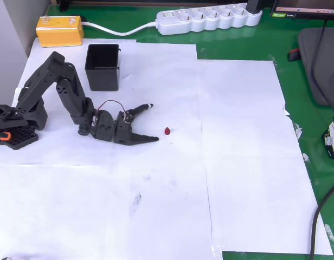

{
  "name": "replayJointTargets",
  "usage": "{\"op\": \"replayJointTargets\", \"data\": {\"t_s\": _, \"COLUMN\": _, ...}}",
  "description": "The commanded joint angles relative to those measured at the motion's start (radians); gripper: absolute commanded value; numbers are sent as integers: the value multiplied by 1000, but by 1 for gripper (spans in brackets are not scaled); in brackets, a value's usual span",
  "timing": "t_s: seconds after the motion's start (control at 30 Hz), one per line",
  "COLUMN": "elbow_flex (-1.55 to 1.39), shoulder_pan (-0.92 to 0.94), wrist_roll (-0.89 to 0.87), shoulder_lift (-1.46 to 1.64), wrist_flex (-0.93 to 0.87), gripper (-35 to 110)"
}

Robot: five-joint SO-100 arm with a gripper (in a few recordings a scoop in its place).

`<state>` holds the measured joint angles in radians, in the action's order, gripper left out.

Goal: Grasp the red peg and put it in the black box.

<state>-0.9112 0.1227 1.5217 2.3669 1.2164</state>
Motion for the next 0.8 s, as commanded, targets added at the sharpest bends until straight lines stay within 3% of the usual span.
{"op": "replayJointTargets", "data": {"t_s": 0.0, "elbow_flex": -74, "shoulder_pan": 18, "wrist_roll": 17, "shoulder_lift": 20, "wrist_flex": 9, "gripper": 48}}
{"op": "replayJointTargets", "data": {"t_s": 0.77, "elbow_flex": -193, "shoulder_pan": -38, "wrist_roll": 38, "shoulder_lift": 74, "wrist_flex": -38, "gripper": 48}}
